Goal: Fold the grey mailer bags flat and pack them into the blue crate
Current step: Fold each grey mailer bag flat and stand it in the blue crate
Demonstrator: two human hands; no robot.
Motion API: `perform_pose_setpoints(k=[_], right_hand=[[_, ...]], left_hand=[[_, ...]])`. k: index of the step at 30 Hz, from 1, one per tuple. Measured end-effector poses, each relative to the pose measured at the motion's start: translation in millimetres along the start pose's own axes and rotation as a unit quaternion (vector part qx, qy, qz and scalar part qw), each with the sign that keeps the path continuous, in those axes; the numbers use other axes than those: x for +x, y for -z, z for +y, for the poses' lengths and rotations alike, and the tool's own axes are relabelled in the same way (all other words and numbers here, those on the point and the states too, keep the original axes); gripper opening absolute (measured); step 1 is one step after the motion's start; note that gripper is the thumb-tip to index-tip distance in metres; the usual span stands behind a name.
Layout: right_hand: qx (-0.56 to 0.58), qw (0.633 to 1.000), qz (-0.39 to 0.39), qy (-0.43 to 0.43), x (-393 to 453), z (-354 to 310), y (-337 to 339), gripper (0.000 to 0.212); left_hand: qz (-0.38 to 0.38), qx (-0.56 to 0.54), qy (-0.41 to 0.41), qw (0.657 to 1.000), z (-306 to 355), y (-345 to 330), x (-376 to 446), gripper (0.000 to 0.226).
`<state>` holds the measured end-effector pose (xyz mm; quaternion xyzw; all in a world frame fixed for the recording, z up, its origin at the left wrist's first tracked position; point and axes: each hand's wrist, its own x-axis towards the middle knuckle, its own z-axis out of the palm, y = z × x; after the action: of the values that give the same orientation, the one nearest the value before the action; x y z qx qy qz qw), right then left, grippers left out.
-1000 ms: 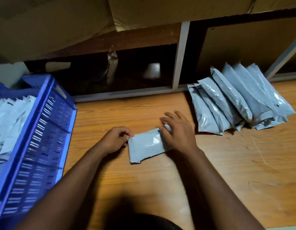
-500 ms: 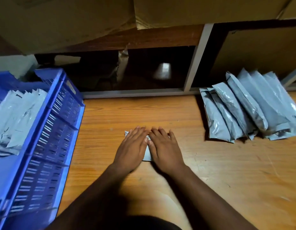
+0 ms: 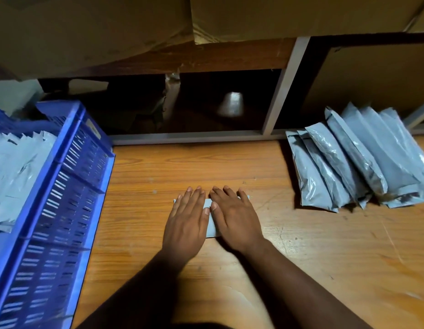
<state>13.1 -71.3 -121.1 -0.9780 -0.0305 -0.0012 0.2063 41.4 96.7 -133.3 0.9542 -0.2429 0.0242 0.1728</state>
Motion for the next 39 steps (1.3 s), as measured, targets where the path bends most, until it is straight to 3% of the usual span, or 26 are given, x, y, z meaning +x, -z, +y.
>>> perform_pose_setpoints(k=[10,17,22,28,32,39], right_hand=[[-0.095,0.995,0.001,-0.024,1.8,-5.0,-16.8,0.057],[-0.106,0.994,-0.011,-0.026,4.5,-4.6,-20.4,0.054],[-0.082,0.996,-0.016,-0.028,4.2,-4.1,-18.7,0.054],[0.019,0.999,0.026,-0.009,-2.8,-2.8,0.7,0.048],[-0.054,0.998,0.012,0.039,-6.1,-8.8,-8.0,0.051],[-0.084,0.995,0.002,0.046,-7.7,-5.7,-22.3,0.053]], left_hand=[[0.077,0.044,-0.006,0.996,1.7,-15.9,5.6,0.049],[0.059,0.058,-0.002,0.997,1.3,-21.4,8.7,0.057],[0.046,0.034,-0.002,0.998,0.8,-16.8,7.6,0.051],[0.017,-0.093,0.049,0.994,-2.6,2.4,0.3,0.056],[0.003,-0.02,-0.012,1.0,-9.6,1.2,-8.0,0.056],[0.027,0.019,-0.021,0.999,-10.4,-16.4,-7.8,0.05]])
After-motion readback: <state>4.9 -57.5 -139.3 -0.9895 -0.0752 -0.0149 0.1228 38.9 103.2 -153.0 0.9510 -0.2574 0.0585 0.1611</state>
